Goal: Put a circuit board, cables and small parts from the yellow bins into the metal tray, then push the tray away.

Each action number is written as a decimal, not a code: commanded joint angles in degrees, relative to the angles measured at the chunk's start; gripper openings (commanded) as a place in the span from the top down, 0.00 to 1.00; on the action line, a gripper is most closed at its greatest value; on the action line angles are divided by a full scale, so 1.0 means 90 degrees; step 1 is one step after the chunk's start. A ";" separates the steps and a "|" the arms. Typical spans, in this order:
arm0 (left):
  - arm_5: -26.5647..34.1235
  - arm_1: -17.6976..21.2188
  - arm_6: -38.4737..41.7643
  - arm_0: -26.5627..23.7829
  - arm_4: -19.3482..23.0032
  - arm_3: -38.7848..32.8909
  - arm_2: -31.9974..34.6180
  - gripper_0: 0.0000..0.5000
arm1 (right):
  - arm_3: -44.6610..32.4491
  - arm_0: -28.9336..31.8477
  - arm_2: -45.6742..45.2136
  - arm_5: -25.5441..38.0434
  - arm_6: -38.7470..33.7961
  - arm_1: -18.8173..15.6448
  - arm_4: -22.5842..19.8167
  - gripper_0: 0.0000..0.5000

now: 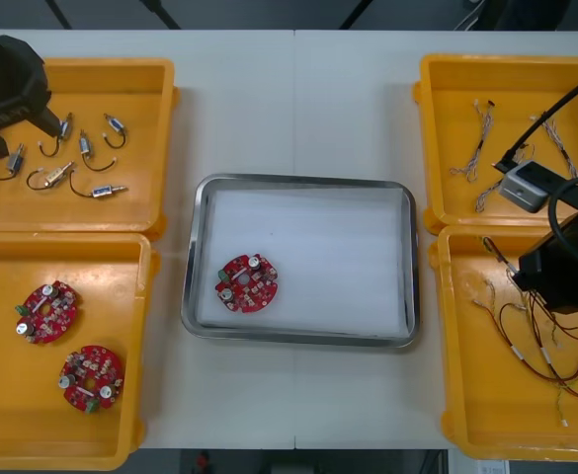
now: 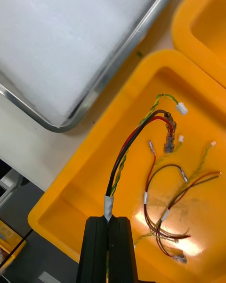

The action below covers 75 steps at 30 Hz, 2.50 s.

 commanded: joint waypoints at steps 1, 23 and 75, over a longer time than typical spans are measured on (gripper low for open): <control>-0.0059 0.0216 -0.0666 -0.0284 -0.0464 0.0780 0.0157 0.00 | -0.0183 -0.1064 0.1005 -0.0048 0.0205 0.0020 -0.0100 1.00; -0.1572 -0.0213 -0.3556 -0.0275 -0.2280 0.2997 -0.0536 0.00 | 0.0911 -0.3242 0.4375 -0.1161 0.2764 0.1084 0.1072 1.00; -0.5449 -0.0799 -0.8517 -0.0284 -0.2300 0.6151 -0.2324 0.00 | 0.1565 -0.3203 0.4179 -0.1405 0.1660 0.1377 0.1199 0.00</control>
